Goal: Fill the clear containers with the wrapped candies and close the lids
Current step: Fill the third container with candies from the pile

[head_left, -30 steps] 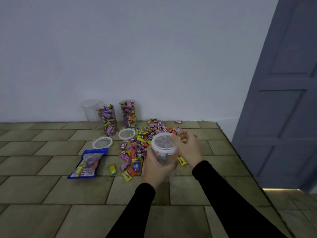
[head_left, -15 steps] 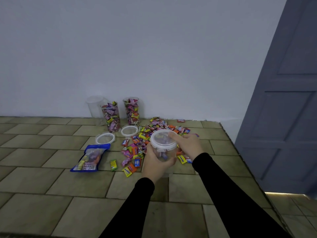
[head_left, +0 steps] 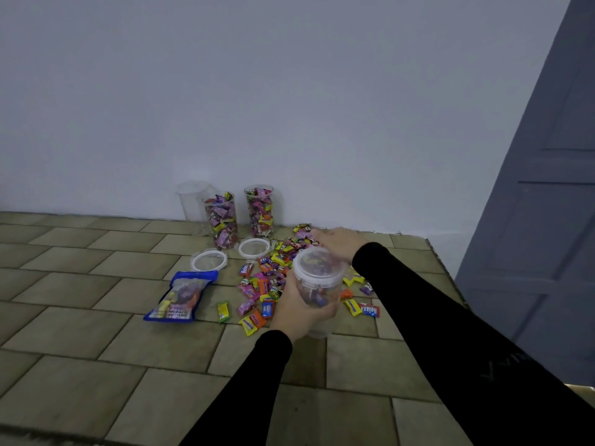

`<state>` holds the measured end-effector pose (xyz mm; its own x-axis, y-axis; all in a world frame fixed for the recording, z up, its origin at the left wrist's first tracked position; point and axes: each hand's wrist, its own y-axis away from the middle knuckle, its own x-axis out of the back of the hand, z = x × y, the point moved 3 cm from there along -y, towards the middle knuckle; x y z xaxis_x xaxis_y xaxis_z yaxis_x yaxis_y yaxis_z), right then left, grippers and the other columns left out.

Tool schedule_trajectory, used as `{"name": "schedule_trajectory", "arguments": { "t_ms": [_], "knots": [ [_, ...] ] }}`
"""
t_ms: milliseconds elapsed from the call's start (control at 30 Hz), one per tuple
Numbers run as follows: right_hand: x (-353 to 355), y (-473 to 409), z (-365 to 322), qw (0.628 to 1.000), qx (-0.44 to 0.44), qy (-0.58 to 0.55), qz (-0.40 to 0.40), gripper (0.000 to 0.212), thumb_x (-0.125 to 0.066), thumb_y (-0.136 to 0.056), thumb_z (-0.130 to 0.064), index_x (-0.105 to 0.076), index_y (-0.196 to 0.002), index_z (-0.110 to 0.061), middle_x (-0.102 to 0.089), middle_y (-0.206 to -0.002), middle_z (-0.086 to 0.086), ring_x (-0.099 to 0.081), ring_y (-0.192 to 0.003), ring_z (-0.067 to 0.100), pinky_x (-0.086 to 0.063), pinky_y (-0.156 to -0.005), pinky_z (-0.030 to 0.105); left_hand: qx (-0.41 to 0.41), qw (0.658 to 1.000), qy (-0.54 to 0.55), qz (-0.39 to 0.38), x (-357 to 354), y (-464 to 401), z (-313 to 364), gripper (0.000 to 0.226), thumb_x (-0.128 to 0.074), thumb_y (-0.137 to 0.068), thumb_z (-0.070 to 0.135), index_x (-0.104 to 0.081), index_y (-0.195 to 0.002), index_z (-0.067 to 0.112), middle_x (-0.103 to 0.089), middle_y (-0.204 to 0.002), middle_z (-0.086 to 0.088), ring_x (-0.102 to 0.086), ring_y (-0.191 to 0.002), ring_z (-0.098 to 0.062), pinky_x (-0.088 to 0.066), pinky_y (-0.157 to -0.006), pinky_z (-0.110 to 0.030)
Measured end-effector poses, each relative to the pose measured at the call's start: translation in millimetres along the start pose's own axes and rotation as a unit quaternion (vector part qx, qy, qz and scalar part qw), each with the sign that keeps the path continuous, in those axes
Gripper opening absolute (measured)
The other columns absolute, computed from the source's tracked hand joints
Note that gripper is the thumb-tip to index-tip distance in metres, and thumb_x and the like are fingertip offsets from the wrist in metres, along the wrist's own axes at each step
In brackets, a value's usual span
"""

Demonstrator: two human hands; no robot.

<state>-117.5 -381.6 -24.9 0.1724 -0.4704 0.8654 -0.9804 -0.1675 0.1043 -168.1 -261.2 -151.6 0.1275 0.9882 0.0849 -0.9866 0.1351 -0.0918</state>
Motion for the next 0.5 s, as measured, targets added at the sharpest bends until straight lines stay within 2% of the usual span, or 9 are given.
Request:
{"name": "schedule_trajectory", "arguments": {
  "t_ms": [67,133,200,300,333,400,433,500],
  "knots": [
    [-8,-11,4,0.998,-0.015,0.043,-0.037,0.065,-0.021,-0.099,-0.056,-0.062,-0.116,-0.008,-0.056,-0.132,0.018,-0.055,-0.113,0.029,-0.037,-0.094,0.032,0.001,1.0,0.007,-0.018,3,-1,1,0.105,-0.096,-0.052,0.032,-0.034,-0.137,0.04,-0.061,-0.129,0.008,-0.058,-0.12,-0.015,-0.047,-0.104,-0.045],
    [-16,-16,9,0.998,-0.029,0.038,-0.034,0.067,-0.021,-0.098,-0.06,-0.065,-0.102,-0.009,-0.062,-0.121,0.018,-0.057,-0.099,0.026,-0.038,-0.085,0.029,-0.004,1.0,0.013,-0.023,5,-4,0,0.103,-0.094,-0.054,0.025,-0.036,-0.137,0.037,-0.061,-0.129,0.006,-0.059,-0.119,-0.016,-0.048,-0.102,-0.044],
    [-18,-17,9,0.998,-0.028,0.051,-0.017,0.067,-0.023,-0.099,-0.057,-0.067,-0.099,-0.006,-0.063,-0.115,0.017,-0.058,-0.099,0.027,-0.038,-0.082,0.029,-0.011,0.999,0.018,-0.025,6,-5,-1,0.1,-0.093,-0.055,0.022,-0.037,-0.136,0.036,-0.061,-0.128,0.005,-0.059,-0.118,-0.017,-0.049,-0.101,-0.044],
    [-13,-17,0,0.996,0.035,0.081,0.028,0.048,-0.029,-0.102,-0.041,-0.06,-0.078,-0.014,-0.059,-0.099,0.013,-0.055,-0.094,0.027,-0.038,-0.08,0.031,-0.011,1.0,0.019,-0.018,6,-7,-1,0.099,-0.092,-0.055,0.021,-0.037,-0.136,0.037,-0.061,-0.127,0.007,-0.059,-0.118,-0.014,-0.05,-0.101,-0.042],
    [-11,-16,-5,0.993,0.07,0.086,0.039,0.041,-0.032,-0.102,-0.034,-0.058,-0.078,-0.014,-0.059,-0.097,0.01,-0.056,-0.093,0.026,-0.04,-0.078,0.031,-0.013,1.0,0.019,-0.018,5,-6,0,0.098,-0.091,-0.056,0.019,-0.037,-0.135,0.038,-0.062,-0.127,0.006,-0.06,-0.117,-0.014,-0.05,-0.101,-0.041],
    [-10,-15,-20,0.987,0.137,0.079,0.023,0.028,-0.039,-0.1,-0.025,-0.065,-0.093,-0.014,-0.064,-0.101,0.002,-0.059,-0.096,0.02,-0.046,-0.081,0.031,-0.021,0.999,0.017,-0.022,6,-7,0,0.096,-0.089,-0.058,0.014,-0.037,-0.134,0.039,-0.063,-0.125,0.002,-0.061,-0.115,-0.018,-0.05,-0.1,-0.041],
    [-12,-12,-29,0.984,0.163,0.067,-0.003,0.028,-0.042,-0.099,-0.026,-0.067,-0.095,-0.015,-0.065,-0.098,-0.003,-0.06,-0.092,0.016,-0.047,-0.077,0.028,-0.024,0.999,0.016,-0.025,6,-7,0,0.095,-0.088,-0.059,0.012,-0.037,-0.135,0.037,-0.063,-0.125,0.0,-0.062,-0.115,-0.02,-0.05,-0.099,-0.042],
    [-21,-6,-45,0.98,0.177,0.075,-0.058,0.039,-0.041,-0.1,-0.038,-0.064,-0.078,-0.015,-0.056,-0.073,-0.004,-0.052,-0.065,0.011,-0.039,-0.061,0.022,-0.023,0.999,-0.005,-0.026,7,-10,-1,0.092,-0.086,-0.061,0.011,-0.037,-0.138,0.027,-0.064,-0.123,-0.004,-0.063,-0.113,-0.023,-0.051,-0.097,-0.044]
  ]
}}
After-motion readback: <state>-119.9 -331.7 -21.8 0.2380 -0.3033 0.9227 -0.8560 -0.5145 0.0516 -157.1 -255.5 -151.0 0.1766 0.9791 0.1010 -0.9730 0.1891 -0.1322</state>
